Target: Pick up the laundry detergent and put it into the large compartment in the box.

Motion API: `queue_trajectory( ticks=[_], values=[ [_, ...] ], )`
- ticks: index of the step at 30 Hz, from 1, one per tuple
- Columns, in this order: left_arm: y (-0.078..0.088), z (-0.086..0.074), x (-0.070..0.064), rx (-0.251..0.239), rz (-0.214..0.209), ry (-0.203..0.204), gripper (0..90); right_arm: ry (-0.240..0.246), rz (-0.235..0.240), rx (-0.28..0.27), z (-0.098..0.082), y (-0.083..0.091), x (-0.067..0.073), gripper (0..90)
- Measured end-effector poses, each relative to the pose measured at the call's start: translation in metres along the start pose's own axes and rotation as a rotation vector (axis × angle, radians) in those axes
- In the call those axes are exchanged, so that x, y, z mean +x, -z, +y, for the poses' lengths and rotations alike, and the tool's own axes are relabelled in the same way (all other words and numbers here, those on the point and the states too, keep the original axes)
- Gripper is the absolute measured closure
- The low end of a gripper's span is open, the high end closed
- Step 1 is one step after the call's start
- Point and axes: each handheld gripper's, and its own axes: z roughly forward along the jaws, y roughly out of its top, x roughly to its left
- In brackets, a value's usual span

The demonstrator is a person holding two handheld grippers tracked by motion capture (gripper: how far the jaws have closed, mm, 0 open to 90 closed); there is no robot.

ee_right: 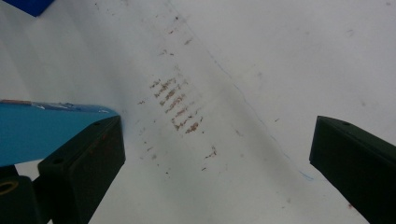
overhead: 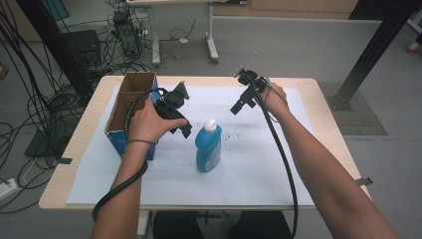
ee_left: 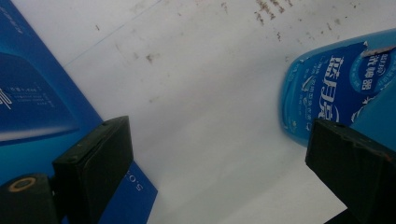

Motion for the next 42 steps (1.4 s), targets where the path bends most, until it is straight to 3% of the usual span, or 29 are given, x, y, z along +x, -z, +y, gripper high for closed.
queue_trajectory(
  ticks=[12,29,38,42],
  values=[
    [0.001,0.000,0.004,0.000,0.001,0.007,8.1,-0.004,0.015,-0.004,-0.001,-0.002,0.001,3.2],
    [0.007,-0.001,0.004,-0.011,-0.006,0.008,8.1,0.000,0.001,-0.003,-0.002,-0.001,-0.001,3.2],
    [0.026,0.002,0.000,-0.030,0.009,-0.001,8.4,0.002,-0.008,0.001,-0.001,-0.001,-0.001,3.2],
    [0.034,0.002,-0.003,-0.040,-0.014,-0.003,8.4,0.001,-0.013,0.002,-0.001,0.000,0.000,3.2]
  ],
)
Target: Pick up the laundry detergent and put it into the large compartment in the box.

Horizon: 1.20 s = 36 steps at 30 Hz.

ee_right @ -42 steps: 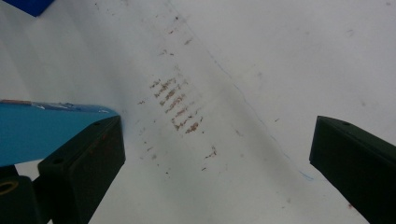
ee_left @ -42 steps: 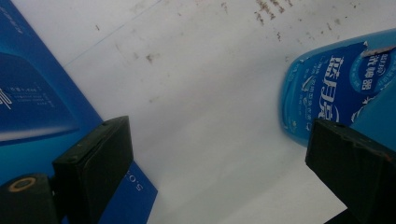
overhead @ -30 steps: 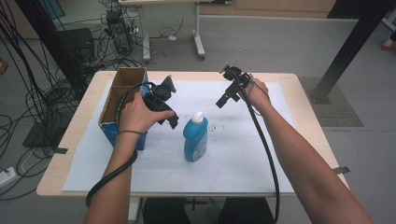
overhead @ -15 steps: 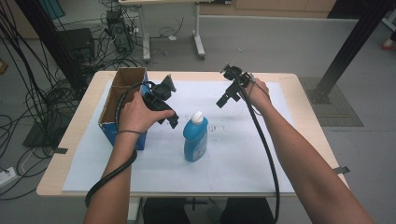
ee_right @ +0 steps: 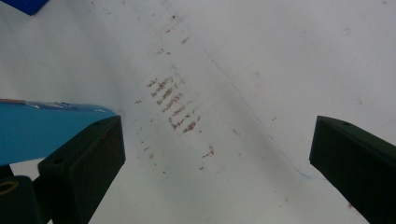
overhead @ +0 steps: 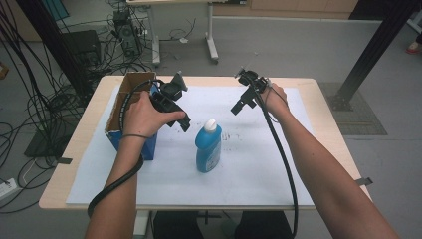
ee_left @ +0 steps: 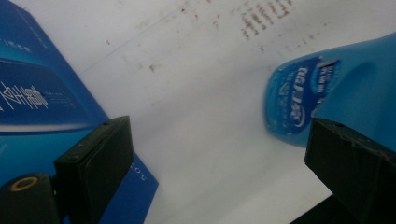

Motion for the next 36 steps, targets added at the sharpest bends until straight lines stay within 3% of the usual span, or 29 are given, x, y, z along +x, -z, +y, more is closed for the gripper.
queue_trajectory(
  ticks=[8,12,13,18,36],
  values=[
    [0.029,0.000,-0.012,-0.040,-0.007,-0.012,8.1,-0.002,-0.010,0.001,0.000,0.001,0.000,3.2],
    [0.042,0.001,-0.022,-0.055,-0.023,-0.031,8.0,-0.004,-0.010,0.005,0.001,0.000,0.000,3.2],
    [0.048,0.001,-0.028,-0.057,-0.043,-0.041,8.1,-0.008,-0.006,0.007,0.001,-0.001,0.000,3.2],
    [0.060,0.003,-0.043,-0.066,-0.045,-0.067,8.0,-0.006,-0.008,0.009,0.001,-0.002,0.001,3.2],
    [0.076,0.012,-0.072,-0.083,-0.061,-0.121,7.6,-0.010,-0.010,0.016,0.001,-0.002,0.000,3.3]
  ],
)
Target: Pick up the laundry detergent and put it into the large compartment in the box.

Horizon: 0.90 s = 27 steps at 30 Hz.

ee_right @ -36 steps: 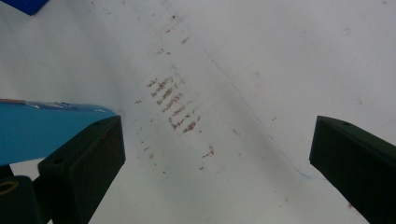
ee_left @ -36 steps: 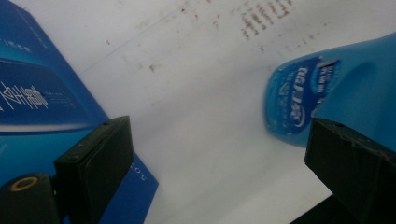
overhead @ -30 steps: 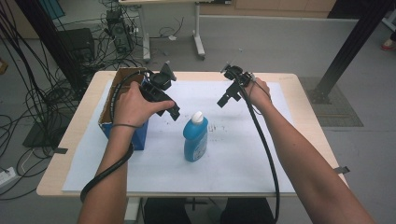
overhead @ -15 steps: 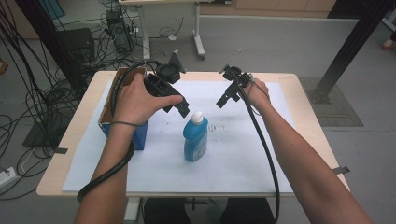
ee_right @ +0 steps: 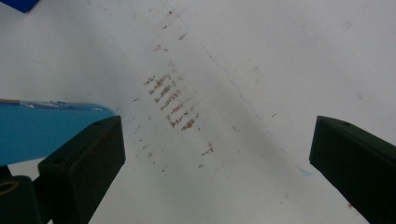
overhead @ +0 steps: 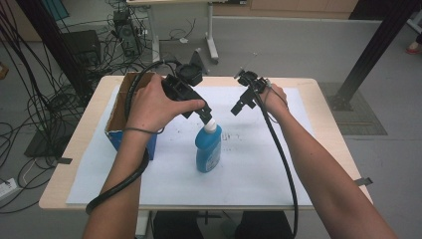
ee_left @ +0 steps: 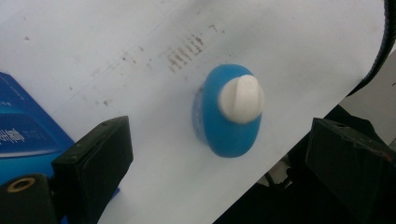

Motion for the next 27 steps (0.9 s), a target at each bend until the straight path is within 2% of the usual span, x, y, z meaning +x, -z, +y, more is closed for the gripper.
queue_trajectory(
  ticks=[7,19,27],
  values=[
    [-0.002,0.003,-0.009,-0.003,-0.008,-0.006,7.2,-0.002,0.000,0.003,0.001,0.000,0.001,3.3],
    [-0.012,0.008,-0.024,0.014,0.006,-0.023,5.9,-0.011,0.002,0.005,0.000,0.000,0.001,3.2],
    [-0.017,0.010,-0.027,0.018,0.007,-0.020,5.7,-0.011,0.003,0.009,0.000,-0.001,0.001,3.2]
  ],
)
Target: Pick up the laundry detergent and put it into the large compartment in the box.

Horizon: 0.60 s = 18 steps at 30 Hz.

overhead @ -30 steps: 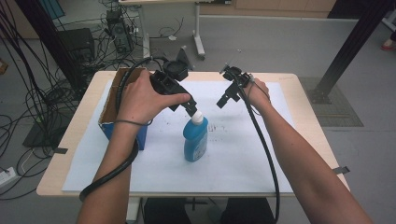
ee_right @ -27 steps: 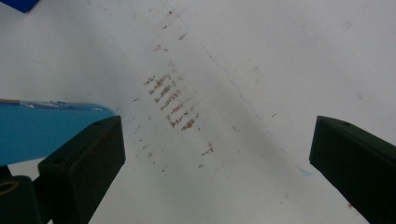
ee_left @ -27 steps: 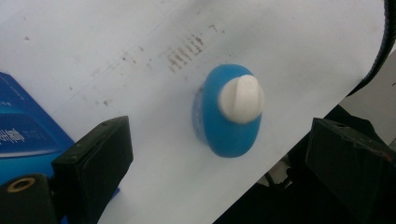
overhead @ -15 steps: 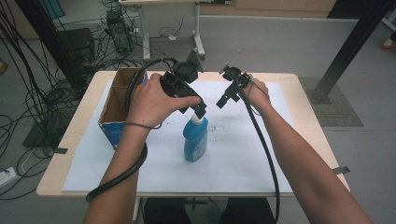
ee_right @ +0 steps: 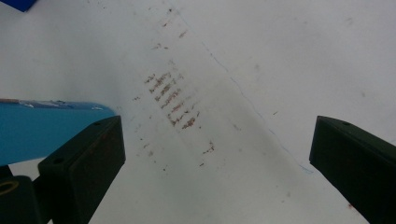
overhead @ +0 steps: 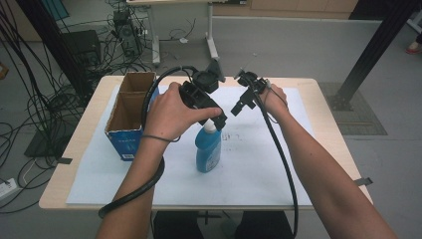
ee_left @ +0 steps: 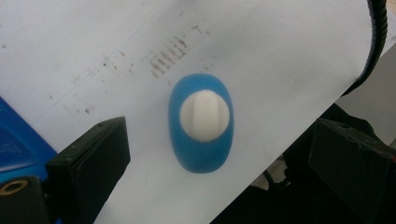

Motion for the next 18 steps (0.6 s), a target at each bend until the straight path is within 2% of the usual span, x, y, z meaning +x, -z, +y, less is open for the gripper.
queue_trajectory(
  ticks=[10,18],
  values=[
    [-0.012,0.000,-0.002,0.002,-0.009,0.014,5.7,-0.006,0.004,0.001,0.000,-0.001,0.000,3.2],
    [-0.028,-0.001,-0.003,0.019,-0.025,0.020,6.0,-0.004,0.007,0.001,-0.001,-0.001,0.000,3.2]
  ],
)
